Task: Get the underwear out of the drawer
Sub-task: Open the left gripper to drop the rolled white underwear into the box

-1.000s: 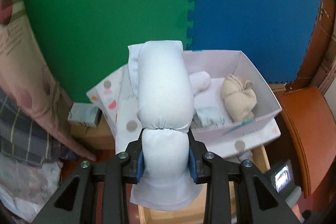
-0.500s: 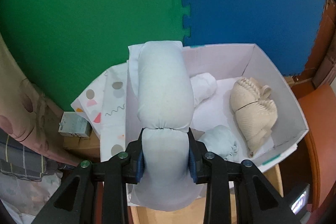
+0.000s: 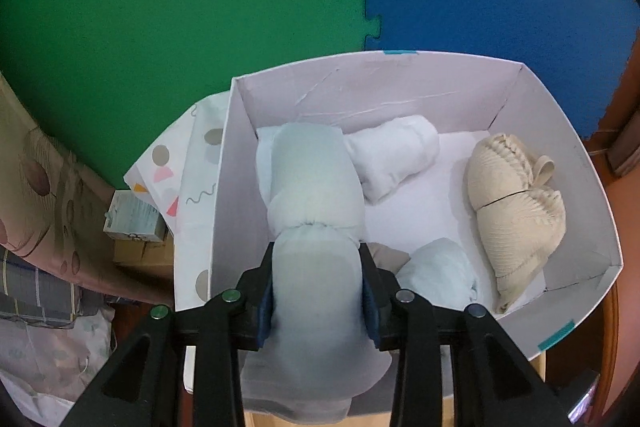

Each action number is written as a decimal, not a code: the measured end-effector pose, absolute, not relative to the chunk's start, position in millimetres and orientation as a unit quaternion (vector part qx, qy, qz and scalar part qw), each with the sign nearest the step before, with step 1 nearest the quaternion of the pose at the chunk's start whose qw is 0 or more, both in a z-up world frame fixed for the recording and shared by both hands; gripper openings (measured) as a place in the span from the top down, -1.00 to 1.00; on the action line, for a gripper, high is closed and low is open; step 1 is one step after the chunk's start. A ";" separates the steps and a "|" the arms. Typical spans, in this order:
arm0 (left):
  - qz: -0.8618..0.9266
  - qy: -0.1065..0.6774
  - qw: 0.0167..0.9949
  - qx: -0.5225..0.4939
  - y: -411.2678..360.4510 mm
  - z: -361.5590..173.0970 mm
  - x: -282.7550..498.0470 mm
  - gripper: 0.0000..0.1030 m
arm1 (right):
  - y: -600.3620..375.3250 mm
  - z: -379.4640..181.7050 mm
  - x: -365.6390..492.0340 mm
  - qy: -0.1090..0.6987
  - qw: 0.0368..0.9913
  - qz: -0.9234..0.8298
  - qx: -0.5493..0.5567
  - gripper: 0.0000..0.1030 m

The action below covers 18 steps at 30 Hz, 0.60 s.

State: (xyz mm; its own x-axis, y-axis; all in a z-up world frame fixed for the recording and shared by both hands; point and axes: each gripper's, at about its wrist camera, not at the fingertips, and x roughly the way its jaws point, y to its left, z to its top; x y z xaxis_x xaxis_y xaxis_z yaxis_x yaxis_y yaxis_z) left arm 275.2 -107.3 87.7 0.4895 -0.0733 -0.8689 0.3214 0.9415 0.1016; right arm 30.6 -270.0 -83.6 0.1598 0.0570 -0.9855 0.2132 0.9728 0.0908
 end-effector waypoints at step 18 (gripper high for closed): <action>-0.130 0.425 0.892 0.089 -58.5 147.3 217.5 -0.10 | -269.5 -83.9 33.2 0.648 0.753 -0.054 0.103 -0.41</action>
State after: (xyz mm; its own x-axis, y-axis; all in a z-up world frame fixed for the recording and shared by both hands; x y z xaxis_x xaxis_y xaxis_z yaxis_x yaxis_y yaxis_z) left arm 217.5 -58.5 147.3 0.6056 -0.1553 -0.7805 0.3069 0.9505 0.0490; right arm 33.2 -269.5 -83.9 0.1555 0.0515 -0.9865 0.2153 0.9729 0.0848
